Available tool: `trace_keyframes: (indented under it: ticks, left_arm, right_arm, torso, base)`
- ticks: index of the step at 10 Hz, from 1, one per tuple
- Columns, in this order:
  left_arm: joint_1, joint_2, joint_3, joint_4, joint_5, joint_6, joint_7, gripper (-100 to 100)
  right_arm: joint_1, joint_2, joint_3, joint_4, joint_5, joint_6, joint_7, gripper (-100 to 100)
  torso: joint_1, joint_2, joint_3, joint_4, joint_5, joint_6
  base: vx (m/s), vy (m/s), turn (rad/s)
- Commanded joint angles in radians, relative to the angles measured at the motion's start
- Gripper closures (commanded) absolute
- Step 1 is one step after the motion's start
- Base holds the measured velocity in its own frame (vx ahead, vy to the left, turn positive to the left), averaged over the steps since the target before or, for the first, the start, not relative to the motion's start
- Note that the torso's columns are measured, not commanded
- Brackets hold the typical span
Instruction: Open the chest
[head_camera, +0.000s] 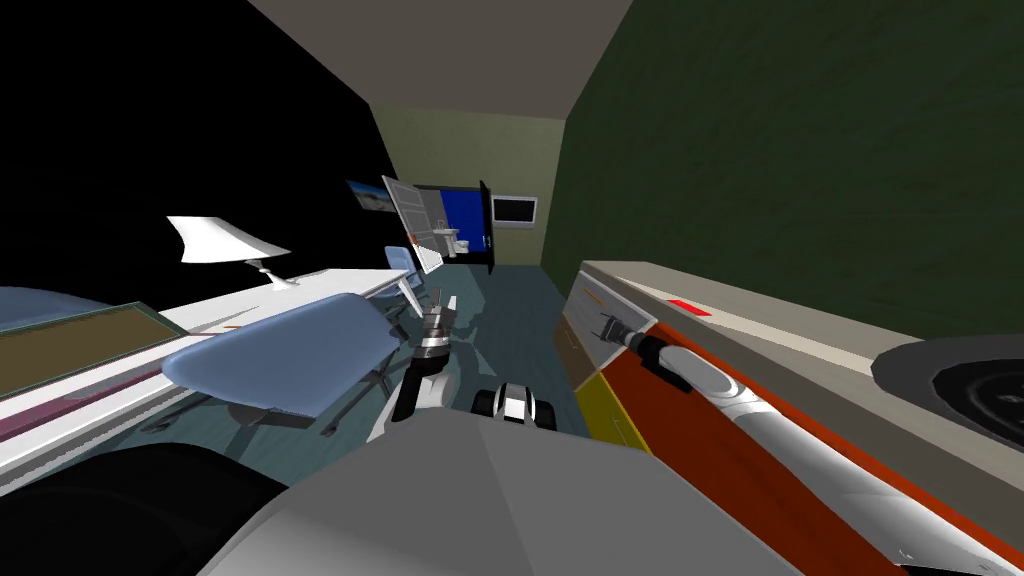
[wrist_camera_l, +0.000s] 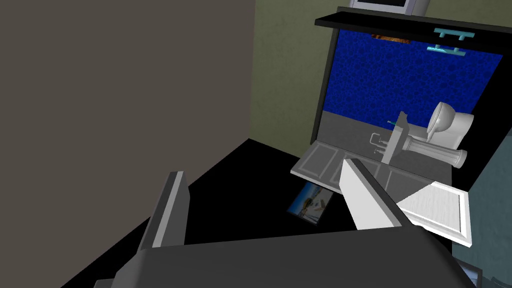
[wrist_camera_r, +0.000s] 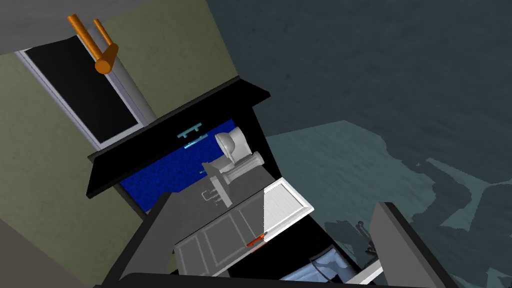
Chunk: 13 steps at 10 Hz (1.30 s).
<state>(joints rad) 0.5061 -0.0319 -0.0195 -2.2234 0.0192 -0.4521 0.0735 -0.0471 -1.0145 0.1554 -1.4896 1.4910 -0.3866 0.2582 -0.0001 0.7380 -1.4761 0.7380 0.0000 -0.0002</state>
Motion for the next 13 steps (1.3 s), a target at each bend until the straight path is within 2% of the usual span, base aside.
trace_keyframes:
  ticks: [1,2,3,4,5,7,8,10,11,13]
  left_arm:
    - [0.000,0.000,0.000,0.000,0.000,0.000,0.000,0]
    - [0.000,0.000,0.000,0.000,0.000,0.000,0.000,0]
    - [0.000,0.000,0.000,0.000,0.000,0.000,0.000,0]
    - [0.000,0.000,0.000,0.000,0.000,0.000,0.000,0]
    - [0.000,0.000,0.000,0.000,0.000,0.000,0.000,0]
    - [0.000,0.000,0.000,0.000,0.000,0.000,0.000,0]
    - [0.000,0.000,0.000,0.000,0.000,0.000,0.000,0]
    - [0.000,0.000,0.000,0.000,0.000,0.000,0.000,0]
    - [0.000,0.000,0.000,0.000,0.000,0.000,0.000,0]
    - [0.000,0.000,0.000,0.000,0.000,0.000,0.000,0]
  right_arm:
    - [-0.018,-0.045,0.017,0.037,0.076,0.005,0.009,-100]
    - [-0.038,-0.069,0.030,0.068,0.108,0.004,0.019,-100]
    - [-0.038,-0.069,0.030,0.069,0.119,0.004,0.019,-100]
    - [-0.056,-0.093,0.041,0.098,0.156,0.003,0.029,-100]
    - [-0.056,-0.093,0.041,0.098,0.156,0.003,0.029,-100]
    - [-0.089,-0.133,0.061,0.148,0.215,0.001,0.046,-100]
    - [-0.089,-0.133,0.061,0.148,0.222,0.001,0.046,-100]
    - [-0.114,-0.167,0.076,0.186,0.276,0.000,0.060,-100]
    - [-0.114,-0.167,0.076,0.186,0.276,0.000,0.060,-100]
    - [-0.132,-0.193,0.087,0.212,0.316,-0.001,0.070,-100]
  torso:
    - [0.000,0.000,0.000,0.000,0.000,0.001]
    - [0.000,0.000,0.000,0.000,0.000,0.000]
    - [0.000,0.000,0.000,0.000,0.000,0.000]
    - [0.000,0.000,0.000,0.000,0.000,0.001]
    - [0.000,0.000,0.000,0.000,0.000,0.000]
    - [0.000,0.000,0.000,0.000,0.000,0.000]
    - [0.000,0.000,0.000,0.000,0.000,0.000]
    - [0.000,0.000,0.000,0.000,0.000,0.000]
    - [0.000,0.000,0.000,0.000,0.000,0.000]
    - [0.000,0.000,0.000,0.000,0.000,0.000]
  base:
    - [0.002,-0.007,0.163]
    - [0.001,-0.012,0.282]
    - [0.004,-0.013,0.084]
    - [0.005,-0.008,0.118]
    - [0.003,-0.007,0.071]
    - [0.001,-0.008,0.165]
    - [0.003,-0.010,0.075]
    - [0.002,-0.006,0.121]
    - [0.003,-0.009,0.049]
    - [0.001,-0.005,0.090]
